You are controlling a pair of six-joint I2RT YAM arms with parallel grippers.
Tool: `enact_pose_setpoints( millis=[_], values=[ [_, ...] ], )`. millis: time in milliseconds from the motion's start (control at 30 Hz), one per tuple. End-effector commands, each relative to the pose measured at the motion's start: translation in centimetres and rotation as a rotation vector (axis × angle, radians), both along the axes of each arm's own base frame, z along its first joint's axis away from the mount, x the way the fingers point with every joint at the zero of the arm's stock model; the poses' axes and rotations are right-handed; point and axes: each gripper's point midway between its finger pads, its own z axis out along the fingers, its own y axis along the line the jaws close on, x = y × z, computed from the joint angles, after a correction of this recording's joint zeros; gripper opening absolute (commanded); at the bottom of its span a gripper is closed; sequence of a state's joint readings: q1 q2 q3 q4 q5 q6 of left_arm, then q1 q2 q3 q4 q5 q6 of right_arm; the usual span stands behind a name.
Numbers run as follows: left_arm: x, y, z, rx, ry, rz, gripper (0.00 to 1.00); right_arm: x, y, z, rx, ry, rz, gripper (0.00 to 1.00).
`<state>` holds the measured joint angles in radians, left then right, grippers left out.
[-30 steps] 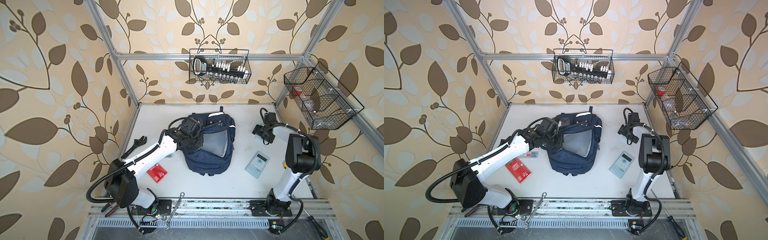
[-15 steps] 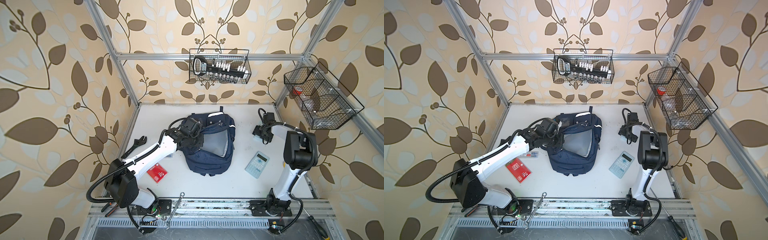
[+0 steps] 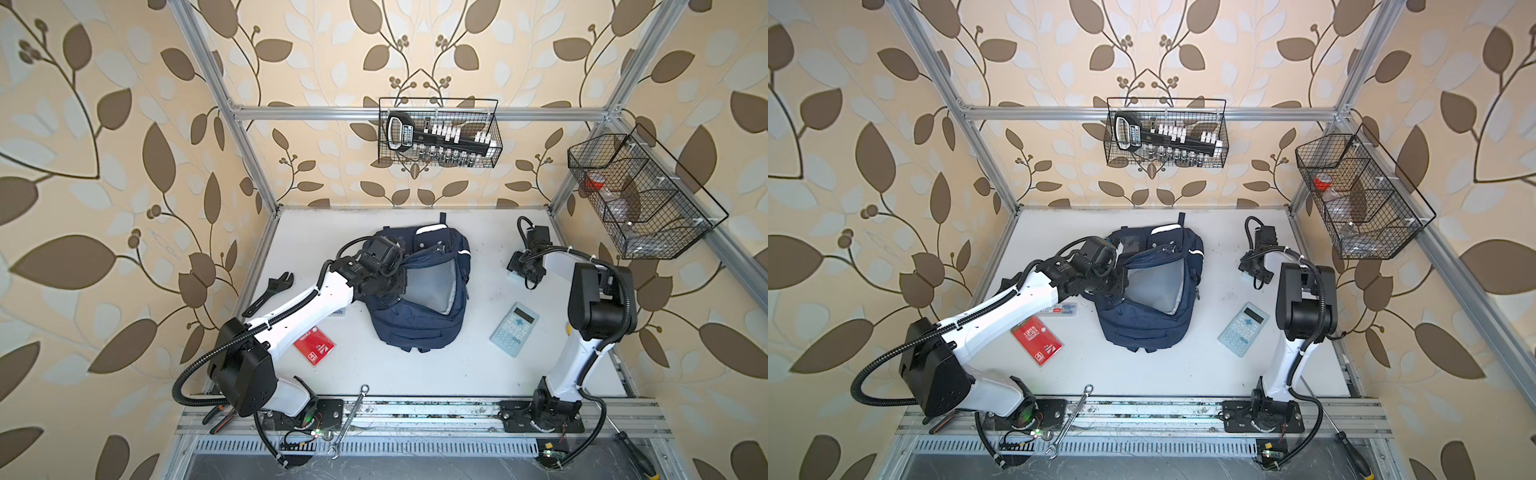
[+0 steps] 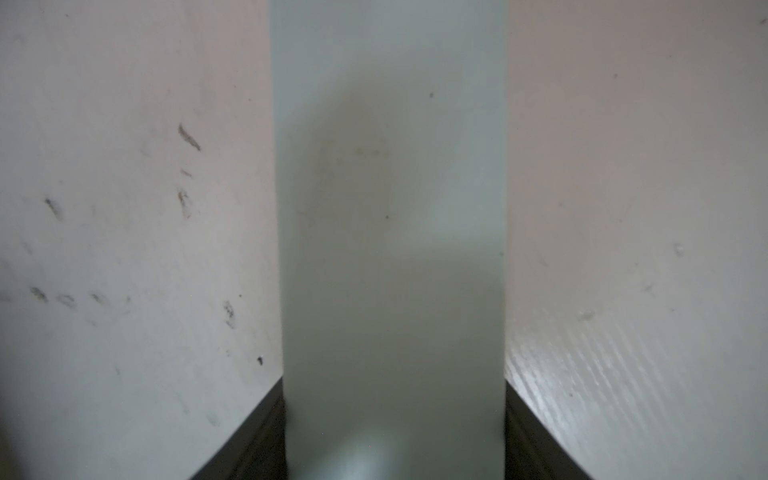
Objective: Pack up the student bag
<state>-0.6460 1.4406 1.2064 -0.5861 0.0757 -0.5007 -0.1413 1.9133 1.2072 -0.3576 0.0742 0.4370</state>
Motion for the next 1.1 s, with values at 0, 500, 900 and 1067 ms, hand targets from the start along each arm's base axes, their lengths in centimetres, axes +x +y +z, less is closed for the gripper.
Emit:
enact_pose_setpoints(
  millis=[0,500,900,1067],
  values=[
    [1.1,-0.8,4.9,-0.152,-0.106,0.036,0.00,-1.0,2.2,0.8,0.067,-0.008,0.046,0.31],
    [1.7,0.0,5.6,-0.189,-0.149,0.048,0.00,-4.9,12.5,13.6,0.098,-0.205,0.295,0.09],
    [2.8,1.0,6.5,-0.177,-0.175,0.063,0.00,-16.2,25.6,21.4,0.248,-0.218,0.749,0.09],
    [3.2,1.2,6.9,-0.148,-0.200,0.047,0.00,-20.6,27.6,21.2,0.266,-0.116,0.813,0.09]
  ],
)
